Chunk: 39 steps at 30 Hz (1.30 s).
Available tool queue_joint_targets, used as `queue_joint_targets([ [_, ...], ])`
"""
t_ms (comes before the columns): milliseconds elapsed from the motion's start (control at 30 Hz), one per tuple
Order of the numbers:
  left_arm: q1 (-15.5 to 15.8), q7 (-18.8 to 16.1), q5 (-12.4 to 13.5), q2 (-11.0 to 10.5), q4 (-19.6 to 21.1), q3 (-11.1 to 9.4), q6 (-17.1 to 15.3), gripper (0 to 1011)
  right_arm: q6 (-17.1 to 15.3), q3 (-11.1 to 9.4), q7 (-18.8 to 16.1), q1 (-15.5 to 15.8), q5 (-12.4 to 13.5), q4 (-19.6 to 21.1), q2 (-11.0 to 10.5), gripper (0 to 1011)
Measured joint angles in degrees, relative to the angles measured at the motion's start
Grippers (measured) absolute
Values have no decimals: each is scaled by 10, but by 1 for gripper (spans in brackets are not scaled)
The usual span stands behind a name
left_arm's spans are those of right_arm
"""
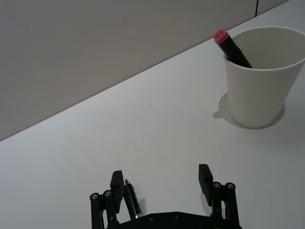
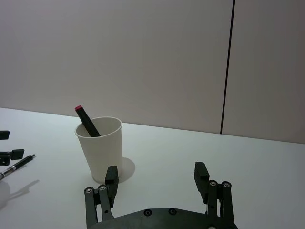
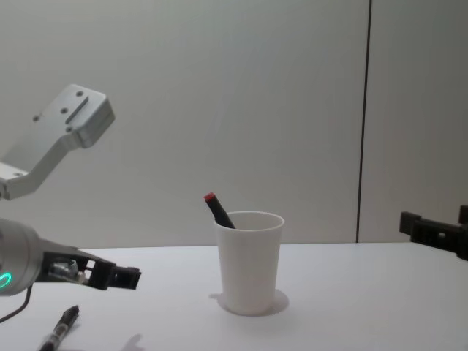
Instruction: Place the pen into the pen holder.
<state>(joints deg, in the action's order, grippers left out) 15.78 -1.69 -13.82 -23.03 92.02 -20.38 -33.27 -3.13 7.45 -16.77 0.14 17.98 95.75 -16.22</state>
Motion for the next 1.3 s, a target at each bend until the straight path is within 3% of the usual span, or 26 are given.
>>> queue_joint_targets([
  [633,-27,-79,-57,3,14,23,-64,1000,0,0,0,0,0,0,0,1001],
  [1300,-65,-132,-106,1,38,43,-93,1000,0,0,0,0,0,0,0,1001],
])
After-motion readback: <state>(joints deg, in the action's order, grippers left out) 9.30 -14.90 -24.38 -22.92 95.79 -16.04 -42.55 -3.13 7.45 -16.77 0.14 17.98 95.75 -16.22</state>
